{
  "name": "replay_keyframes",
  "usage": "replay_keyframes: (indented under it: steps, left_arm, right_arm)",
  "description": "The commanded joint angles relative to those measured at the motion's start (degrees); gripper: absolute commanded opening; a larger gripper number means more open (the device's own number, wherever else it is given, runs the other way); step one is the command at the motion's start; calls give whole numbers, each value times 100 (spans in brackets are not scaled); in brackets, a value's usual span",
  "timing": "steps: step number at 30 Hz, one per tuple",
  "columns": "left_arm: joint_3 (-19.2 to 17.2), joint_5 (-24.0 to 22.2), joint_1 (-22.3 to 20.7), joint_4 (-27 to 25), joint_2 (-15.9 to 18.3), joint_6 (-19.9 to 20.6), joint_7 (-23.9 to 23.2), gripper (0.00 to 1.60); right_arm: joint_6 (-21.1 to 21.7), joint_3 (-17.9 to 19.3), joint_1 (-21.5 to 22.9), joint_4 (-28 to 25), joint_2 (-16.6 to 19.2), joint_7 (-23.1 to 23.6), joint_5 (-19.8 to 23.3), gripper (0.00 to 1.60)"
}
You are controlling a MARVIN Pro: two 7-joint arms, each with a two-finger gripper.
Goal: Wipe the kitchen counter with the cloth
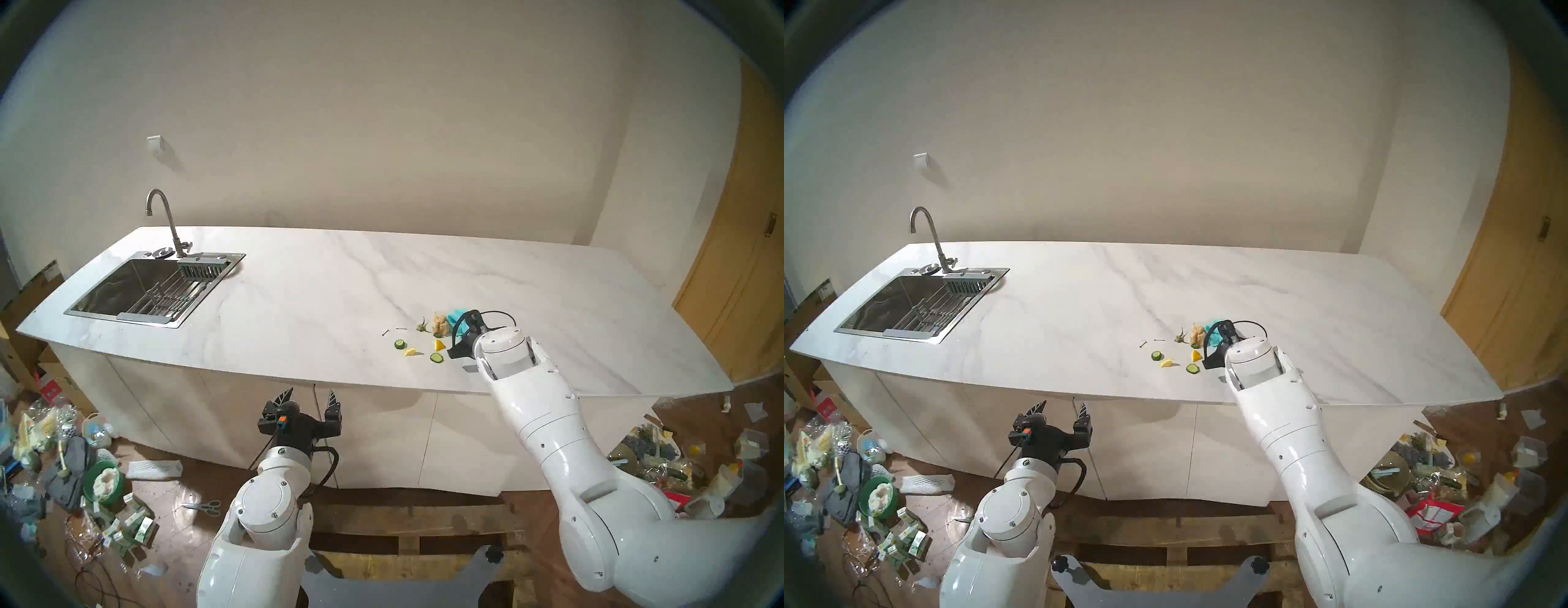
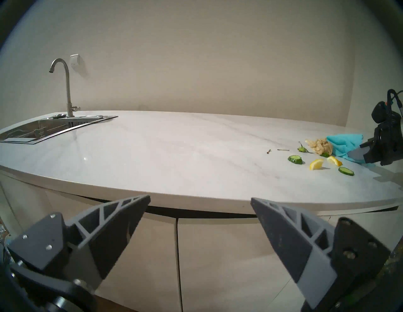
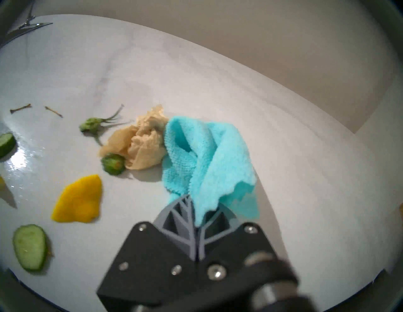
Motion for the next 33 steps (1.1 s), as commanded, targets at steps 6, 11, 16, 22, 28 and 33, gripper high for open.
replay_keyframes:
  steps: [6,11,16,22,28,33]
  left_arm:
    - [15,-8,-32,-150,3,-32,-24,160]
    - [15,-7,-35,-145,2,-33,-22,160]
    - [15,-6,-37,-142,2,-34,-21,160]
    - [15,-7,-36,-143,2,-34,-21,160]
    - [16,-5,-41,-134,1,-35,-17,160]
    - [16,-5,-41,-134,1,-35,-17,160]
  right_arm:
    - [321,-356,-439,-516,-507,-114,-8,0]
    - [383,-542,-397,-474,-735,-183,-33,0]
    - [394,-727,-298,-309,-998,-303,-57,0]
    - [393,-883,-103,-22,-1339,-488,-75,0]
    - [352,-1159,121,342,-1635,-675,-27,0]
    - [320,-1312,295,696,-1892,-830,42,0]
